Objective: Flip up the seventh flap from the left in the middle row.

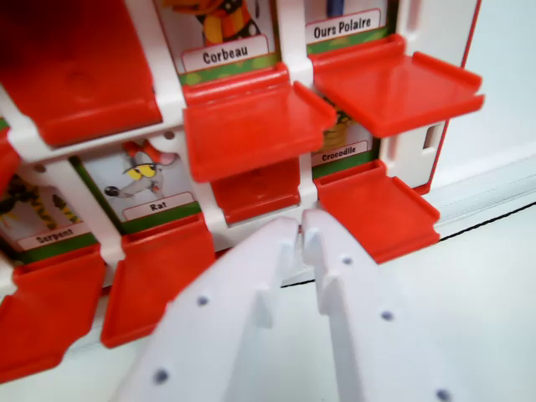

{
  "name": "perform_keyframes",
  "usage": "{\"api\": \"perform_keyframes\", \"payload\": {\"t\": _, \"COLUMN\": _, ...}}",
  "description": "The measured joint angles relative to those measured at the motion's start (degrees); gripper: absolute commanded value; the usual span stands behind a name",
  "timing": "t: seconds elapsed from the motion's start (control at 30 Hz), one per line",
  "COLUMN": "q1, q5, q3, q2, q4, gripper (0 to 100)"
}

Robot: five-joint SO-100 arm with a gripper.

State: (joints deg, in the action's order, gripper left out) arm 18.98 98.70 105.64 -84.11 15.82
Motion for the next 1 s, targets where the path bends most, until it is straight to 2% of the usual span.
{"api": "perform_keyframes", "payload": {"t": 0.33, "q1": -1.8, "q5": -0.7, "q3": -9.8, "q2": 7.8, "q4": 0.0, "gripper": 0}}
{"api": "perform_keyframes", "payload": {"t": 0.7, "q1": -3.0, "q5": -0.7, "q3": -17.5, "q2": 8.3, "q4": 0.0, "gripper": 0}}
{"api": "perform_keyframes", "payload": {"t": 1.0, "q1": -3.2, "q5": -0.7, "q3": -18.8, "q2": 10.0, "q4": 0.0, "gripper": 0}}
